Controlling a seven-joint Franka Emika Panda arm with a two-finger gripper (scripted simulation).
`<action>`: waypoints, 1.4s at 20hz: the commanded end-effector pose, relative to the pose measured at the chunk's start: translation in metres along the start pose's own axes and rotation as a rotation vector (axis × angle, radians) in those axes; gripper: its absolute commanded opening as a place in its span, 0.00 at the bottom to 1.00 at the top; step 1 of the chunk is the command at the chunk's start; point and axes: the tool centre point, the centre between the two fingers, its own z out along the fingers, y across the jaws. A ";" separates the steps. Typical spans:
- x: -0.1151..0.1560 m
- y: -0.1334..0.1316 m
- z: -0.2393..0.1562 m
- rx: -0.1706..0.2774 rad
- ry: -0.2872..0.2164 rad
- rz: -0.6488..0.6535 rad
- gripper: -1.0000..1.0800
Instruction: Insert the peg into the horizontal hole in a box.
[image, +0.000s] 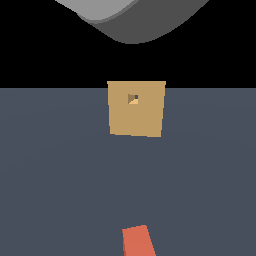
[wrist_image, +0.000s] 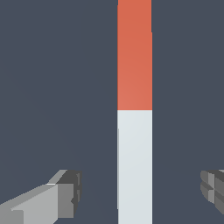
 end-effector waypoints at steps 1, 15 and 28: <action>0.000 0.000 0.000 0.000 0.000 0.000 0.96; -0.001 0.000 0.050 0.000 0.000 -0.002 0.96; -0.002 0.001 0.050 0.000 0.000 -0.002 0.00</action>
